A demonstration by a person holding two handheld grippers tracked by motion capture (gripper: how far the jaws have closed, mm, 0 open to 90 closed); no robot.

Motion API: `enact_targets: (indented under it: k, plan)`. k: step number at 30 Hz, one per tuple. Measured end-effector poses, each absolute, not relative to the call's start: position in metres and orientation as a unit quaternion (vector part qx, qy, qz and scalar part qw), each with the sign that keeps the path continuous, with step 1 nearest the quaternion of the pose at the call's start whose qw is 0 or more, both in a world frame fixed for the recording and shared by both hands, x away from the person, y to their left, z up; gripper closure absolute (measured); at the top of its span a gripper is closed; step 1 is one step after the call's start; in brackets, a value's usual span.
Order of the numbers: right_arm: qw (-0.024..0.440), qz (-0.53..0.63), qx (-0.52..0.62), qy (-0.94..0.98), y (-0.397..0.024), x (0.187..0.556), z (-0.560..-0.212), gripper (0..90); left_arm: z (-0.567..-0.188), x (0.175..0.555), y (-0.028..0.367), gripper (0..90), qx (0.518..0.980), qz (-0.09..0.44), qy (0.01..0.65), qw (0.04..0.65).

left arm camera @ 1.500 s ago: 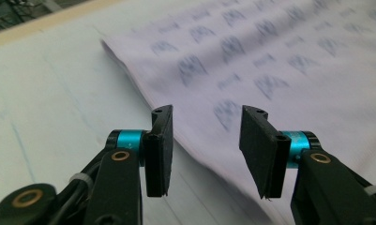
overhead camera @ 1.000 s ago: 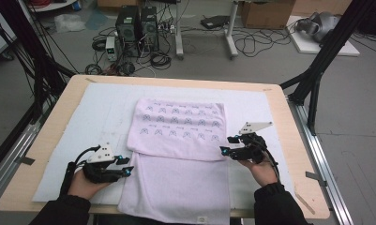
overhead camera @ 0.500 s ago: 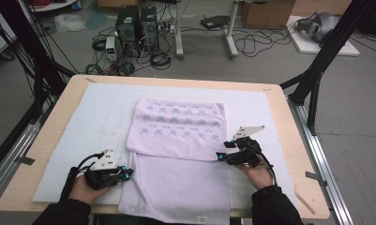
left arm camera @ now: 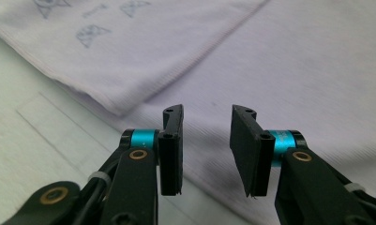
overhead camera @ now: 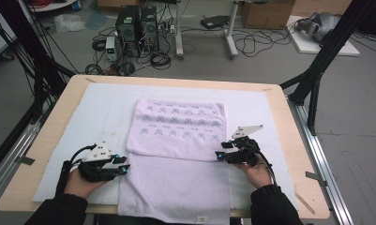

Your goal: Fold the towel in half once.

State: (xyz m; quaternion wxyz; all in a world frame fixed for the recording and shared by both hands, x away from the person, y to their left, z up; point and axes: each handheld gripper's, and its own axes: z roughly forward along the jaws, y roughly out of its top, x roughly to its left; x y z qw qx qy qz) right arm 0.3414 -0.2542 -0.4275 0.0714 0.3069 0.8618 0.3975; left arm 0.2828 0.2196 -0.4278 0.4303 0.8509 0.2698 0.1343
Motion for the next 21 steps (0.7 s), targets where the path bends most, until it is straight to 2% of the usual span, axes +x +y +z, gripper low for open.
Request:
enact_targets:
  k: [4,6,10,11,16,18,21]
  plan:
    - [0.056,0.387,0.307,0.868,-0.253,0.347,-0.436,53.6,-0.428,0.304,0.215,67.7,0.846,0.144,0.284,0.428]
    - [0.057,0.383,0.304,0.870,-0.252,0.350,-0.439,55.2,-0.429,0.312,0.213,66.0,0.839,0.162,0.293,0.430]
    - [0.060,0.385,0.305,0.869,-0.253,0.352,-0.441,61.8,-0.438,0.326,0.210,62.9,0.835,0.164,0.315,0.422]
    - [0.064,0.383,0.305,0.870,-0.253,0.351,-0.441,64.3,-0.441,0.328,0.209,64.5,0.840,0.157,0.315,0.413]
    - [0.075,0.379,0.299,0.873,-0.252,0.352,-0.441,80.9,-0.446,0.330,0.203,83.5,0.845,0.164,0.312,0.401]
    - [0.069,0.382,0.298,0.872,-0.252,0.352,-0.441,86.0,-0.445,0.330,0.204,85.7,0.845,0.159,0.315,0.403]
    - [0.069,0.381,0.297,0.873,-0.253,0.352,-0.439,87.1,-0.442,0.329,0.206,87.2,0.842,0.161,0.319,0.405]
